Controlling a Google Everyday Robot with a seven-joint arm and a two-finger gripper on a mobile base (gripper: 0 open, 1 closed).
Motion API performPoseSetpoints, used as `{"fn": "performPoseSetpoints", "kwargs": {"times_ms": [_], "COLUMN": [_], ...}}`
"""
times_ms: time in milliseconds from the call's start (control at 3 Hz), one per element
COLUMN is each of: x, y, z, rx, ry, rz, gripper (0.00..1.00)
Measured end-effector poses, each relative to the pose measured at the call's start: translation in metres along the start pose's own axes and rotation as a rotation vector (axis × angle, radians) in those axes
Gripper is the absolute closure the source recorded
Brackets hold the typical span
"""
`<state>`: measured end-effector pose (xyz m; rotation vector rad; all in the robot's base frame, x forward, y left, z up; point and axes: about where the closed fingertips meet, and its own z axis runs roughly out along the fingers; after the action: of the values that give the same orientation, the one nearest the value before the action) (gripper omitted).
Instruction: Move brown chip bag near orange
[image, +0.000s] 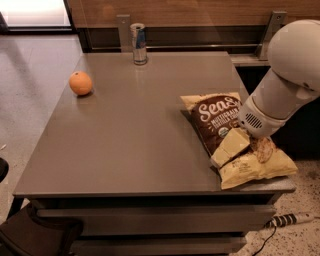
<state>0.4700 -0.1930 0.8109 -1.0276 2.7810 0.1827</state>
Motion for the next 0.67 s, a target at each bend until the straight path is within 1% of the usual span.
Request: {"fn": "performPoseSetpoints", "kwargs": {"times_ms": [333, 667], "x": [-0.0004, -0.0005], "y": [0.0001, 0.0004], "z": [-0.0017, -0.0025], "rx": [0.000, 0.000], "ry": [0.000, 0.000], "rz": [0.000, 0.000], "gripper": [0.93, 1.00]}}
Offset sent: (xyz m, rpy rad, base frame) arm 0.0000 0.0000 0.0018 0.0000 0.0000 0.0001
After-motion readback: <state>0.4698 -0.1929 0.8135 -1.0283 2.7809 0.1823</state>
